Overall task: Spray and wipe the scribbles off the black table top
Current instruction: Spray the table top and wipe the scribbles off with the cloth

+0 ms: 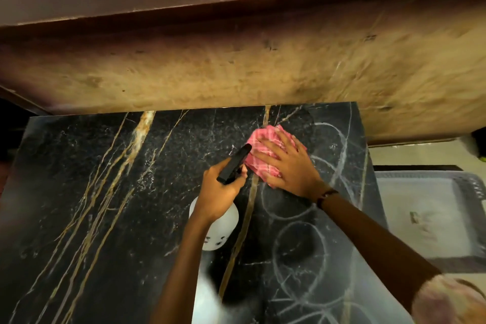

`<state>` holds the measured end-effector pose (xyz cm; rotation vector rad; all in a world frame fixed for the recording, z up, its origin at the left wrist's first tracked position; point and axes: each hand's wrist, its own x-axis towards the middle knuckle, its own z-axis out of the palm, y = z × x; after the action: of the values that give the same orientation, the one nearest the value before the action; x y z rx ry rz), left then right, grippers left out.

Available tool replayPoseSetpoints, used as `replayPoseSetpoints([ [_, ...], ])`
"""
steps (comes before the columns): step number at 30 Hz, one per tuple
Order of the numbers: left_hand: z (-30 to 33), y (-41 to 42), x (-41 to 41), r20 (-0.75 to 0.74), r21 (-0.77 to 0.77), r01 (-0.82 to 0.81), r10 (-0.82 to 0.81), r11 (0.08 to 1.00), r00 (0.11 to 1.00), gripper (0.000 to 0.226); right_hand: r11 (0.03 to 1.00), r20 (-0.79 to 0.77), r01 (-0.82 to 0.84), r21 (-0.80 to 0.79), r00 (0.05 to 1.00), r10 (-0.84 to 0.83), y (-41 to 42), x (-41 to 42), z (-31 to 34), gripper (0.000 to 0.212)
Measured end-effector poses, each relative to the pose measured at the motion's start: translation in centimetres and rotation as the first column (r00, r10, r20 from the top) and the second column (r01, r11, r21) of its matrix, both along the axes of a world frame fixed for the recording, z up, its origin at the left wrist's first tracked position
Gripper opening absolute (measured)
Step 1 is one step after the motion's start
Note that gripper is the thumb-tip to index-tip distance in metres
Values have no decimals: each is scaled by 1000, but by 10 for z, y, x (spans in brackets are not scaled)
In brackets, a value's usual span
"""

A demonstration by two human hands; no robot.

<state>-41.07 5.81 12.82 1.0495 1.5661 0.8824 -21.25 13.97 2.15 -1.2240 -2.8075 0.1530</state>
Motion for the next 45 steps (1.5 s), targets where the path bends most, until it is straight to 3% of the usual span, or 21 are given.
replayPoseSetpoints([
  [4, -4, -6, 14, -1, -19, 10, -10, 1000, 1000, 10, 989, 46, 145, -37, 989, -143, 5, 72, 2, 65],
  [9, -4, -15, 32, -16, -1, 25, -25, 1000, 1000, 17, 914, 48, 387, -119, 922, -384, 58, 41, 7, 63],
  [13, -3, -21, 49, -51, -5, 21, -21, 1000, 998, 9, 962, 50, 254, -100, 967, -250, 39, 16, 5, 60],
  [17, -4, -27, 65, -40, -44, 19, -21, 999, 999, 10, 998, 3, 41, -48, 999, -41, -25, 64, -3, 57],
  [22, -4, -34, 81, -32, -55, 1, -3, 998, 999, 19, 984, 44, 169, -55, 985, -166, -36, 156, -2, 62],
  [28, -2, -51, 93, -56, -37, -32, 30, 999, 998, 15, 926, 41, 360, -115, 933, -357, 13, 114, 12, 63],
  [32, 0, -62, 101, -63, -62, -37, 33, 997, 997, 19, 982, -16, 170, -85, 985, -172, -35, 95, 8, 60],
  [37, 1, -79, 110, -93, -83, -46, 38, 995, 995, 15, 998, -22, 12, -64, 1000, -13, -112, 159, -3, 61],
  [41, 0, -96, 109, -87, -86, -61, 54, 994, 995, 8, 979, 23, 165, -115, 986, -164, -97, 197, 5, 66],
  [45, -1, -114, 104, -88, -94, -82, 73, 992, 993, 11, 928, 17, 336, -160, 941, -338, -62, 152, 14, 68],
])
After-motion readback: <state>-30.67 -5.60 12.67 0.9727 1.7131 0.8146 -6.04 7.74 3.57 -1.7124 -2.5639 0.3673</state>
